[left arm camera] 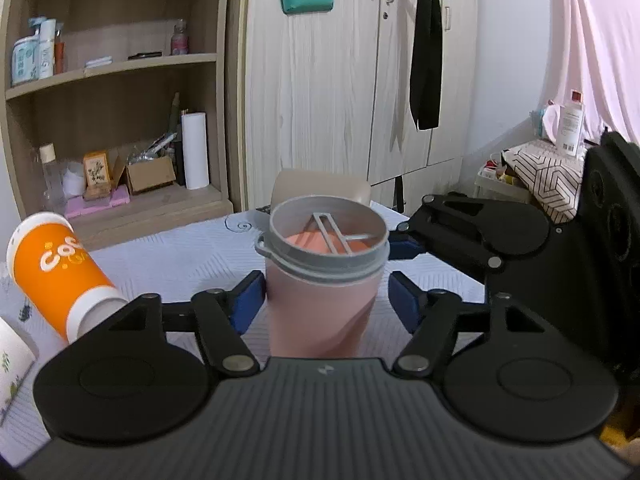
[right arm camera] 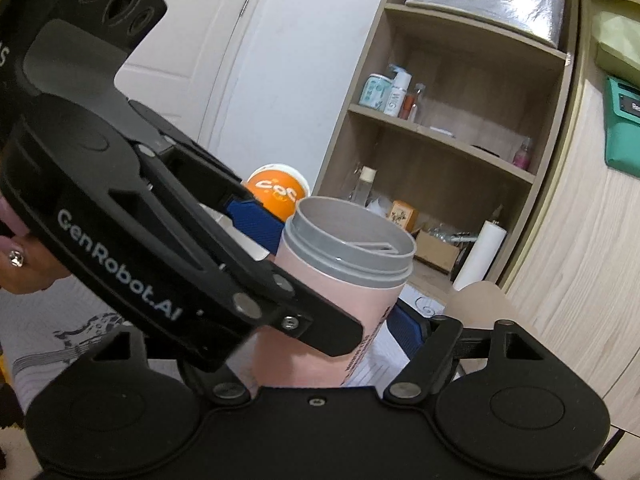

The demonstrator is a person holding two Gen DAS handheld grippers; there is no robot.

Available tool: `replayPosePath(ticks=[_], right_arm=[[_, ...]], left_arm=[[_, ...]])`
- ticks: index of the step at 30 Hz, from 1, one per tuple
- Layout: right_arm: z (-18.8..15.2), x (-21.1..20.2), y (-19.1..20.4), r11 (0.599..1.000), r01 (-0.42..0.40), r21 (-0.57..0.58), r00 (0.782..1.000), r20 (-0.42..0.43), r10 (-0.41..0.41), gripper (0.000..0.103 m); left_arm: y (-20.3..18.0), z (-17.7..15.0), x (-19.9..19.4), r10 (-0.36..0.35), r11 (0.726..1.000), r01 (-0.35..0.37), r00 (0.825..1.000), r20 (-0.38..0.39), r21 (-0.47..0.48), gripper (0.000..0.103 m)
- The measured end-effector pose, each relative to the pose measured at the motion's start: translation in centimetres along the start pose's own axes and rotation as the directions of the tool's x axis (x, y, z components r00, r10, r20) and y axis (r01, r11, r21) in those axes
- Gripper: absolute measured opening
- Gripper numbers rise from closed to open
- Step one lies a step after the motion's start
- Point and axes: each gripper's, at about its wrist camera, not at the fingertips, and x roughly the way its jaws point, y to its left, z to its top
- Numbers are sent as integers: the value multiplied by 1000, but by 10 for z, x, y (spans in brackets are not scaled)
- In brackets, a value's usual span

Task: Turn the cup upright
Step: 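Lower the upright pink tumbler onto the table with both tools, then open both tools and pull them back from the tumbler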

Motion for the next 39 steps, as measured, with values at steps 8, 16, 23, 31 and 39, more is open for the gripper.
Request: replayPosePath(ticks=[8, 16, 23, 31, 39], right_arm=[[3, -3, 1, 1000, -3, 19, 1000, -18, 3, 84], [4, 0, -2, 999, -6, 53, 999, -52, 9, 84], [6, 2, -5, 991, 33, 130, 997, -71, -24, 84], [-3, -25, -8, 974, 74, 213, 995, -85, -57, 84], [3, -76, -2, 945, 148, 291, 989, -51, -139, 84]], left_arm=[[2, -5, -5, -15, 999, 15, 1000, 1, -28, 77], [5, -2, 0, -29, 995, 25, 999, -37, -92, 80], [5, -4, -10, -6, 992, 0, 999, -46, -125, 81], [-4, -15, -48, 137, 976, -141, 990, -33, -167, 81], [-39, -19, -104, 330, 935, -317, 941, 69, -157, 83]])
